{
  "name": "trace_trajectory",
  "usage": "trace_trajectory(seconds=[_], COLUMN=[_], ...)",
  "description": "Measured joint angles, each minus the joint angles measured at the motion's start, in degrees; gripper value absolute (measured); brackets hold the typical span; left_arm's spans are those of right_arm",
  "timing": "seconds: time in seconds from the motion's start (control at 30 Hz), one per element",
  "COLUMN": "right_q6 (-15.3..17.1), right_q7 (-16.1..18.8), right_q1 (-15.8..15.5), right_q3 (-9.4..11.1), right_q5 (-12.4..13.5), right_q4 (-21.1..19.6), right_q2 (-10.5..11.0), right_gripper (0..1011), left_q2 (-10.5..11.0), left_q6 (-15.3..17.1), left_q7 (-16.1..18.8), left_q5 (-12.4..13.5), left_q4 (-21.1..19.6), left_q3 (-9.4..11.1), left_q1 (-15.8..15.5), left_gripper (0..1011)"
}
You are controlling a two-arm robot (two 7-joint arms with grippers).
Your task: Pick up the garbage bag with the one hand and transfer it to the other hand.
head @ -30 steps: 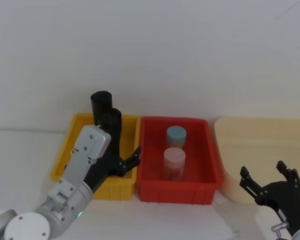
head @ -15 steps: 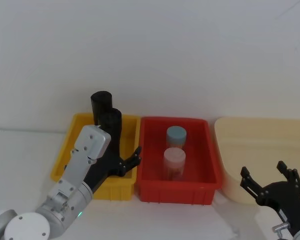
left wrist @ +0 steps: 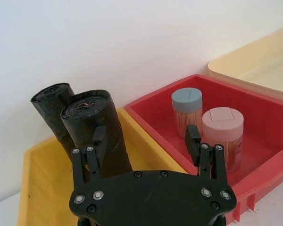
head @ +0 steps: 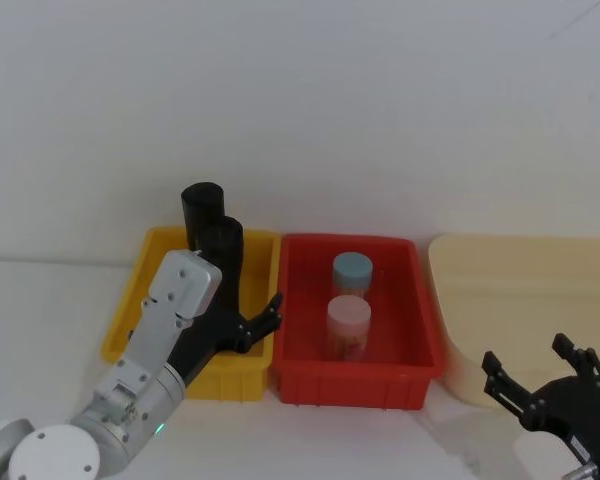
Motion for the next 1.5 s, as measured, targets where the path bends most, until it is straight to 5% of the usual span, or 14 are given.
trace_trajectory(seconds=[0.27, 0.67, 1.03, 1.5], right_q6=[0.2, -0.6, 0.0, 4.9], right_q7=[4.0, 10.2, 12.2, 11.3], right_q1=[-0.1, 3.8, 9.1, 17.1], right_q3=[-0.5, -4.7, -8.3, -11.8], right_q5=[0.5, -0.1, -1.9, -6.0], right_q4=[-1.2, -0.4, 3.9, 11.5], right_q2=[1.8, 3.1, 2.1, -0.9], right_gripper=[1002, 1002, 1002, 1002], left_q2=[0.0, 0.0, 0.0, 0.0], left_q6=[0.0, 0.0, 0.0, 0.0], left_q7=[0.0, 0.0, 0.0, 0.0], left_q5=[0.0, 0.0, 0.0, 0.0], left_q4=[0.0, 0.0, 0.0, 0.0], left_q3=[0.0, 0.0, 0.0, 0.0], left_q1=[0.0, 0.0, 0.0, 0.0], left_gripper=[1000, 1000, 1000, 1000])
